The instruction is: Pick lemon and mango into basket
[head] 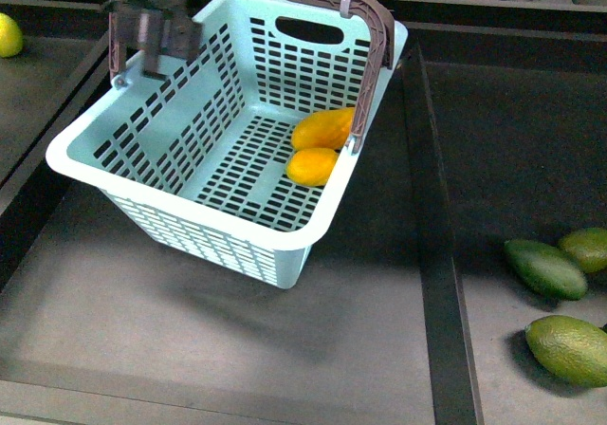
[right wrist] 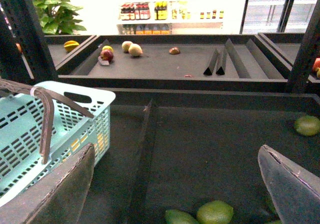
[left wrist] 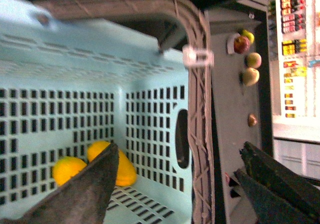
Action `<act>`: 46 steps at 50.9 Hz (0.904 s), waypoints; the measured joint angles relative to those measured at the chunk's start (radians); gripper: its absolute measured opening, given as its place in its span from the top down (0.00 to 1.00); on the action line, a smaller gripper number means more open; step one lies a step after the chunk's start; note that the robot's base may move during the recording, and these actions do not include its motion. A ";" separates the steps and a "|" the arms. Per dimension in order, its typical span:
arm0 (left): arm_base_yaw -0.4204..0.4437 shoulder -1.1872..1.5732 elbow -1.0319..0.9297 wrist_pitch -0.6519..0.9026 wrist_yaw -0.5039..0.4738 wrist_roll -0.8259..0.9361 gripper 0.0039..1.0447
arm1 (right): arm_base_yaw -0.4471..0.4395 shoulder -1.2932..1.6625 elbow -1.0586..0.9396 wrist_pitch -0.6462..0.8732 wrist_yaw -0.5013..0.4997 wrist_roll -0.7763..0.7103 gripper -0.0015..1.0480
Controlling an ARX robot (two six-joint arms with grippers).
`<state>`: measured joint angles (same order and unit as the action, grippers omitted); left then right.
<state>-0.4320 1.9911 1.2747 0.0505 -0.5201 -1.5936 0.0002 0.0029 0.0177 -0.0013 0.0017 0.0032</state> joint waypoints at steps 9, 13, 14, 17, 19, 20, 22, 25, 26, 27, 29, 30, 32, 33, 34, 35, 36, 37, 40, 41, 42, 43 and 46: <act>0.003 -0.054 -0.021 -0.018 -0.011 0.031 0.07 | 0.000 0.000 0.000 0.000 0.000 0.000 0.08; 0.025 -0.059 -0.172 0.365 0.113 0.356 0.19 | 0.000 0.000 0.000 0.000 0.000 0.000 0.08; 0.035 -0.068 -0.247 0.522 0.143 0.509 0.24 | 0.000 -0.001 0.000 0.000 0.000 0.000 0.08; 0.069 -0.126 -0.441 0.835 0.190 0.916 0.38 | 0.000 0.000 0.000 0.000 0.000 0.000 0.08; 0.098 -0.183 -0.535 0.957 0.209 1.131 0.47 | 0.000 0.000 0.000 0.000 0.000 0.000 0.08; 0.117 -0.222 -0.581 1.004 0.217 1.237 0.52 | 0.000 0.000 0.000 0.000 0.000 0.000 0.08; 0.150 -0.299 -0.660 1.049 0.237 1.377 0.62 | 0.000 0.000 0.000 0.000 0.000 0.000 0.08; 0.179 -0.347 -0.747 1.107 0.264 1.480 0.74 | 0.000 0.000 0.000 0.000 0.000 0.000 0.08; 0.188 -0.357 -0.778 1.120 0.274 1.500 0.79 | 0.000 0.000 0.000 0.000 -0.001 0.000 0.08; 0.197 -0.371 -0.820 1.123 0.288 1.522 0.84 | 0.000 0.000 0.000 0.000 -0.001 0.000 0.08; 0.209 -0.391 -0.865 1.123 0.305 1.538 0.91 | 0.000 0.000 0.000 0.000 -0.001 0.000 0.08; 0.214 -0.403 -0.885 1.123 0.312 1.547 0.95 | 0.000 0.000 0.000 0.000 -0.001 0.000 0.08; 0.225 -0.433 -0.918 1.123 0.324 1.556 0.97 | 0.000 0.000 0.000 0.000 0.000 0.000 0.08; 0.231 -0.450 -0.933 1.123 0.332 1.560 0.97 | 0.000 0.000 0.000 0.000 0.000 0.000 0.08; 0.237 -0.468 -0.947 1.123 0.338 1.564 0.97 | 0.000 0.000 0.000 0.000 0.000 0.000 0.08; 0.243 -0.488 -0.960 1.122 0.341 1.566 0.97 | 0.000 0.000 0.000 0.000 0.000 0.000 0.08; 0.249 -0.507 -0.973 1.121 0.346 1.568 0.97 | 0.000 0.000 0.000 0.000 0.000 0.000 0.08; 0.257 -0.534 -0.991 1.117 0.355 1.571 0.97 | 0.000 0.000 0.000 0.000 0.000 0.000 0.08; 0.282 -0.607 -1.043 1.096 0.373 1.575 0.97 | 0.000 0.000 0.000 0.000 0.000 0.000 0.08; 0.290 -0.629 -1.059 1.086 0.381 1.575 0.97 | 0.000 0.000 0.000 0.000 0.000 0.000 0.08; 0.297 -0.653 -1.075 1.076 0.387 1.575 0.97 | 0.000 0.000 0.000 0.000 0.000 0.000 0.08; 0.301 -0.668 -1.085 1.069 0.392 1.575 0.97 | 0.000 0.000 0.000 0.000 -0.001 0.000 0.08; 0.317 -0.742 -1.124 1.033 0.412 1.577 0.97 | 0.000 0.000 0.000 0.000 0.000 0.000 0.08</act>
<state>-0.1146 1.2488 0.1509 1.0840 -0.1078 -0.0162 0.0002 0.0029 0.0177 -0.0013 0.0013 0.0029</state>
